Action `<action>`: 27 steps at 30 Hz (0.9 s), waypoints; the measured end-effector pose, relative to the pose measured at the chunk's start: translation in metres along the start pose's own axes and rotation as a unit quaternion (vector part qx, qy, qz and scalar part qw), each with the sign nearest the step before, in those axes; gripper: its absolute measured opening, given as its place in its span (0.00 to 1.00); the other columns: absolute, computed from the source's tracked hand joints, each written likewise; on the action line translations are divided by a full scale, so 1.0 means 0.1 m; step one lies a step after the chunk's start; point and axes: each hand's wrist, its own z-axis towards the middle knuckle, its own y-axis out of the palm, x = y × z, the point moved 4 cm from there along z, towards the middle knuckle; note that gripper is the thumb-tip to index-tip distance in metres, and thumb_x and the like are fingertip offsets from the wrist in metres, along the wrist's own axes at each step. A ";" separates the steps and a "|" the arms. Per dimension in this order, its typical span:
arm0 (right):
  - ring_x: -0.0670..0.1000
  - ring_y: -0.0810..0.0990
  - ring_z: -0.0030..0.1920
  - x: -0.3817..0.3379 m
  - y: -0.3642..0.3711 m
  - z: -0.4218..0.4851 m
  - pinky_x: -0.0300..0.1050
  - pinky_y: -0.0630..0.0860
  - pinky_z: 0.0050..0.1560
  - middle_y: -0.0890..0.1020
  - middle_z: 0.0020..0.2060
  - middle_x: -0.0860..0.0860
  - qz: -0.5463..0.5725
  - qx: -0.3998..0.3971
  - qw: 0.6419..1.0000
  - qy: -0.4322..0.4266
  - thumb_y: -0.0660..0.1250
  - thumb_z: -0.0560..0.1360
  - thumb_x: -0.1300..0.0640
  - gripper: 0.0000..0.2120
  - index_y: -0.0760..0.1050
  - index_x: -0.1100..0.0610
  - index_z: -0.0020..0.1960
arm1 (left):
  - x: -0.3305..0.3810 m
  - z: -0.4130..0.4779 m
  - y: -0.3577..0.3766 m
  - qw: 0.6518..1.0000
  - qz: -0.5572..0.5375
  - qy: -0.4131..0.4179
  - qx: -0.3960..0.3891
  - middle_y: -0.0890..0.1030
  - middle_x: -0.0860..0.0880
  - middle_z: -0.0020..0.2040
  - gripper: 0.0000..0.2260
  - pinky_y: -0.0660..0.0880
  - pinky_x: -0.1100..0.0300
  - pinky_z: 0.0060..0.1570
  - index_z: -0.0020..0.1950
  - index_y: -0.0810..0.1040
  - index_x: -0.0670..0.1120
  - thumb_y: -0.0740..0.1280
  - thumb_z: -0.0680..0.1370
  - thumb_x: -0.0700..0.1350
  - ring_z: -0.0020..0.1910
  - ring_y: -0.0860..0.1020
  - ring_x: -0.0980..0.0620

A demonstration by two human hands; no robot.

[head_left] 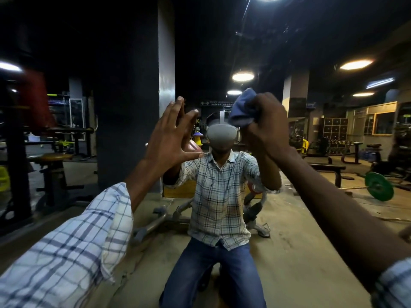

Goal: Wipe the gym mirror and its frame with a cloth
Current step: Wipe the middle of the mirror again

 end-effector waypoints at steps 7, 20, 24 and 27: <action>0.48 0.78 0.46 -0.04 0.06 -0.57 0.51 0.82 0.47 0.79 0.49 0.48 0.015 -0.186 0.982 -0.042 0.73 0.71 0.54 0.12 0.78 0.53 0.53 | 0.00 0.00 0.00 1.000 0.003 0.002 0.003 0.47 0.44 0.85 0.52 0.59 0.42 0.78 0.83 0.59 0.53 0.78 0.66 0.68 0.84 0.48 0.41; 0.40 0.74 0.47 0.32 -0.56 -0.73 0.27 0.72 0.51 0.78 0.51 0.48 0.040 0.049 0.990 0.123 0.73 0.72 0.56 0.13 0.75 0.50 0.55 | 0.09 -0.01 -0.04 0.999 0.001 -0.030 -0.024 0.44 0.46 0.85 0.52 0.59 0.39 0.78 0.83 0.58 0.54 0.78 0.66 0.67 0.84 0.45 0.43; 0.49 0.79 0.50 0.21 -0.22 -0.98 0.46 0.81 0.50 0.79 0.52 0.51 -0.005 -0.116 0.993 0.034 0.75 0.70 0.63 0.16 0.77 0.53 0.55 | 0.15 0.00 -0.05 0.999 0.000 -0.039 -0.029 0.44 0.47 0.86 0.53 0.59 0.40 0.77 0.83 0.58 0.53 0.79 0.65 0.66 0.84 0.45 0.43; 0.48 0.79 0.47 0.28 -0.28 -0.86 0.42 0.81 0.47 0.79 0.51 0.49 -0.008 -0.132 0.991 0.001 0.77 0.69 0.61 0.16 0.77 0.54 0.54 | 0.13 0.00 -0.04 0.999 -0.003 -0.044 -0.030 0.43 0.47 0.85 0.53 0.60 0.38 0.76 0.83 0.57 0.54 0.80 0.65 0.65 0.84 0.44 0.43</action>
